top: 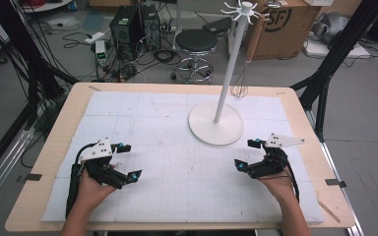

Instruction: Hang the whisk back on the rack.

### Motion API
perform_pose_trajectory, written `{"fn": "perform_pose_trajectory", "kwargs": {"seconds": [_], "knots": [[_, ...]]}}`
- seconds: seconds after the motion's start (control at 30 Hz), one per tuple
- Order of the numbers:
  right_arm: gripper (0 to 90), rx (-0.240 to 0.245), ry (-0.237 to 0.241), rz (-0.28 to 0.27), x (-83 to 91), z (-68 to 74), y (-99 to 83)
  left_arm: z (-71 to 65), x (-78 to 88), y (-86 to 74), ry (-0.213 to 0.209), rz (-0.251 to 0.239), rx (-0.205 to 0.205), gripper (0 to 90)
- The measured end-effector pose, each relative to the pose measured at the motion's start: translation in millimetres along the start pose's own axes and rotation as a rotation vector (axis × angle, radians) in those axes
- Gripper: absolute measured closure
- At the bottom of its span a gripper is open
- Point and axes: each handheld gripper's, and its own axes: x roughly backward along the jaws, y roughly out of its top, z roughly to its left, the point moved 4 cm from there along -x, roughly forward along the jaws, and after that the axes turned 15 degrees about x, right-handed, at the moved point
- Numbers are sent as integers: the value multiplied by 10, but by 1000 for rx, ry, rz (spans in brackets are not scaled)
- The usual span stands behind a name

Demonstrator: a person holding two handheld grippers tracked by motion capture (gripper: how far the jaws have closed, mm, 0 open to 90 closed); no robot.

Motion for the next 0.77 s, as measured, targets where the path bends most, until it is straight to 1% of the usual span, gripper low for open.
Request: {"fn": "perform_pose_trajectory", "kwargs": {"seconds": [0.07,0.1,0.13,0.17,0.27,0.33,0.63,0.77], "knots": [[4,-3,5,5,-9,1,-33,-5,-7,-3,-5,-1,3,16],[4,-3,8,14,-13,7,-41,-5,-8,-3,0,3,0,16],[3,0,6,13,-13,9,-44,-5,-10,-4,2,4,-4,16],[4,0,7,12,-13,12,-42,-11,-16,-6,-2,3,2,16],[4,6,2,7,-4,7,-36,-15,-26,-14,-2,8,3,16],[4,-1,3,6,1,5,-39,-16,-31,-19,-4,12,4,16],[4,4,5,30,-47,13,-55,-10,-33,-21,-2,13,1,16],[4,1,4,30,-48,8,-61,-7,-39,-25,1,17,3,16]]}}
